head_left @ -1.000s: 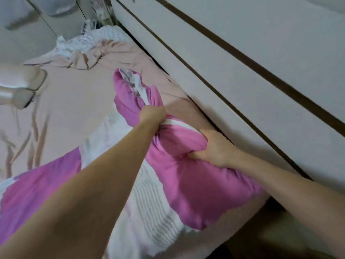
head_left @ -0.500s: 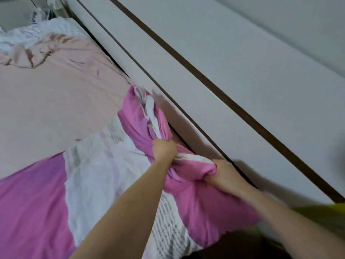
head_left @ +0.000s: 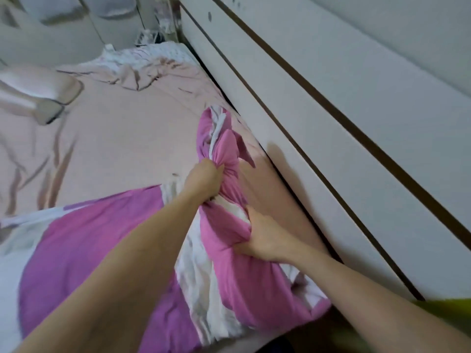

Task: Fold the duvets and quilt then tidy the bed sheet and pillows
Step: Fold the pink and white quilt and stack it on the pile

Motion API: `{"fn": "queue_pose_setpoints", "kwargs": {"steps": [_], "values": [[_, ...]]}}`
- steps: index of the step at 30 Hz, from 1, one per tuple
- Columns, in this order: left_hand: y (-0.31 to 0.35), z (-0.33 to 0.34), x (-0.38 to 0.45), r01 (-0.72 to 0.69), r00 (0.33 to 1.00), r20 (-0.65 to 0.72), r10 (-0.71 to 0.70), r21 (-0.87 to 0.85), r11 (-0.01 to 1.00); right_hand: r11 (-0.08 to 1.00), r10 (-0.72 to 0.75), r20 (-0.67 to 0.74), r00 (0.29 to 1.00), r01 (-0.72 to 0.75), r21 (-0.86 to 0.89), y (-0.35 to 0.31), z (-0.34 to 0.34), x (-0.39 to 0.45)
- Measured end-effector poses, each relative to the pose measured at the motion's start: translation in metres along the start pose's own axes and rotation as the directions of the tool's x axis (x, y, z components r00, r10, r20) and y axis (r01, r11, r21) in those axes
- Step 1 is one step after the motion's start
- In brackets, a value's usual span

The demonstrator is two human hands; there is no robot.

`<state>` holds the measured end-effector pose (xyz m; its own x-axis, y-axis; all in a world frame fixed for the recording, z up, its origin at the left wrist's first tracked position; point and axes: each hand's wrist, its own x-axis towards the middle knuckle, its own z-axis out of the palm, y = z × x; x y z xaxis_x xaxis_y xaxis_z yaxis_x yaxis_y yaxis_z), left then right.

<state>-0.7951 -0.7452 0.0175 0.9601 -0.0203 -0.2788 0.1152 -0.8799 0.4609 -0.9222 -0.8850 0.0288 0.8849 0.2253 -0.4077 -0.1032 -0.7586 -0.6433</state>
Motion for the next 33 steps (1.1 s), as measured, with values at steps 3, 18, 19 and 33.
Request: {"fn": "queue_pose_setpoints", "kwargs": {"steps": [3,18,19,33], "values": [[-0.074,-0.064,-0.022,0.044,0.995,-0.096,-0.036,0.078,0.996,0.997,-0.056,-0.001,0.998,0.056,-0.047,-0.085,0.060,0.007],[-0.428,-0.148,-0.160,0.406,0.910,0.038,-0.414,0.136,0.904,0.956,-0.109,0.285,0.952,0.179,-0.232,-0.276,0.354,0.021],[-0.426,-0.151,-0.156,0.362,0.927,0.046,-0.372,0.145,0.921,0.957,-0.104,0.252,0.962,0.166,-0.239,-0.273,0.346,0.027],[-0.341,-0.122,-0.029,-0.026,0.995,0.097,-0.004,0.303,0.953,0.973,0.197,-0.148,0.969,-0.212,-0.093,-0.180,0.198,0.196]]}}
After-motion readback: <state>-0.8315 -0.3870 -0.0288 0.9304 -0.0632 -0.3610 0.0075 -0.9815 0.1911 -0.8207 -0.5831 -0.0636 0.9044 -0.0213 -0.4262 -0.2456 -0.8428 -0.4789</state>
